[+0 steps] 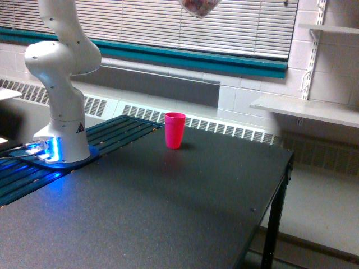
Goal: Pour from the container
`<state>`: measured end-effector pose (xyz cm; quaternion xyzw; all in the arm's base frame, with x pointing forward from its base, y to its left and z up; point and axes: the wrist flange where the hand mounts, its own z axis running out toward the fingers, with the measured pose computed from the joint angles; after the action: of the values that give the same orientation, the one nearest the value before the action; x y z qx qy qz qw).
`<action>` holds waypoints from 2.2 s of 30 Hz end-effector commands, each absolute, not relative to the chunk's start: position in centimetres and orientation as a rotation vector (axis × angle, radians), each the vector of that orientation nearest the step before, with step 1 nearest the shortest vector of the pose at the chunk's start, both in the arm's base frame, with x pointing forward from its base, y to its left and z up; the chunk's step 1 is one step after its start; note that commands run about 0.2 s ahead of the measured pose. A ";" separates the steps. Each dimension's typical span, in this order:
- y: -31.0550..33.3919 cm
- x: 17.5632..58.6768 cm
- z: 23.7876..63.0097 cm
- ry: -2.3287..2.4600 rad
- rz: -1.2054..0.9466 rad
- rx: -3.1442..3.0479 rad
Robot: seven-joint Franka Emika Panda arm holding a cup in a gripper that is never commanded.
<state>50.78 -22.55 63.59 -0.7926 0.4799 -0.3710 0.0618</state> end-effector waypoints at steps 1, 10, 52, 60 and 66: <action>-23.2 49.6 65.7 1.432 -1.185 -2.388; -19.7 51.0 63.6 1.306 -1.138 -2.468; 8.6 48.6 50.5 0.406 -0.883 -2.822; 13.6 45.7 49.1 0.243 -0.831 -2.851; 16.8 43.4 48.3 0.127 -0.797 -2.865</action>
<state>45.27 14.10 48.46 -0.9558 0.0842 -0.2701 0.0802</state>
